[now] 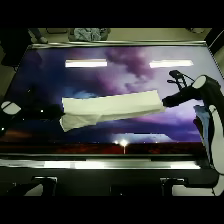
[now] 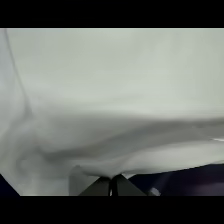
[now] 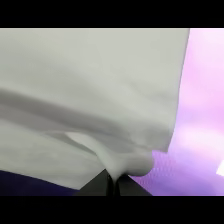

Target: Fold the shirts.

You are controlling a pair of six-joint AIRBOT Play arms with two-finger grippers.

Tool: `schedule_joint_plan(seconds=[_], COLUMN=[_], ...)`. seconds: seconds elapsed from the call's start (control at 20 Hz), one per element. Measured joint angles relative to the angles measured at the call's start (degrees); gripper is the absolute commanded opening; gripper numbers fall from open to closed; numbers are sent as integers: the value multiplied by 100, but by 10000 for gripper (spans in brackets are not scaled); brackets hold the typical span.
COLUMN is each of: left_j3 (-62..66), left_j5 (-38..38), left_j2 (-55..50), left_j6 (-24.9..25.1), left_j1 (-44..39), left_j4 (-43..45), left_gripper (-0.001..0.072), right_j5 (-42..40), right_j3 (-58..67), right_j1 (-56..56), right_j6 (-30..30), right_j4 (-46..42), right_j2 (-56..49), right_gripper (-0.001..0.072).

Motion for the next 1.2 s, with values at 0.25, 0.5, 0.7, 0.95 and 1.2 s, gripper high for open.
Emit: schedule_joint_plan(seconds=[0.25, 0.5, 0.7, 0.95, 1.2], left_j3=[911, 1215, 1362, 1633, 1703], left_j5=[72, 90, -31, -382, -507], left_j2=[-1421, -2234, -2341, -1937, -1231], left_j6=[0, 0, -4, 79, 153], left_j1=[184, 186, 280, 431, 251], left_j4=[-2, -4, -31, -50, -57], left_gripper=[24, 169, 555, 554, 554], right_j5=[-291, -535, -531, -122, 374], right_j3=[1244, 1547, 1707, 1886, 1919], right_j1=[208, 249, 199, -426, -629], right_j6=[254, 382, 264, 122, 234], right_j4=[44, 444, 702, 916, 1556], right_j2=[-1211, -1899, -1967, -1980, -2406], right_gripper=[41, 233, 710, 709, 647])
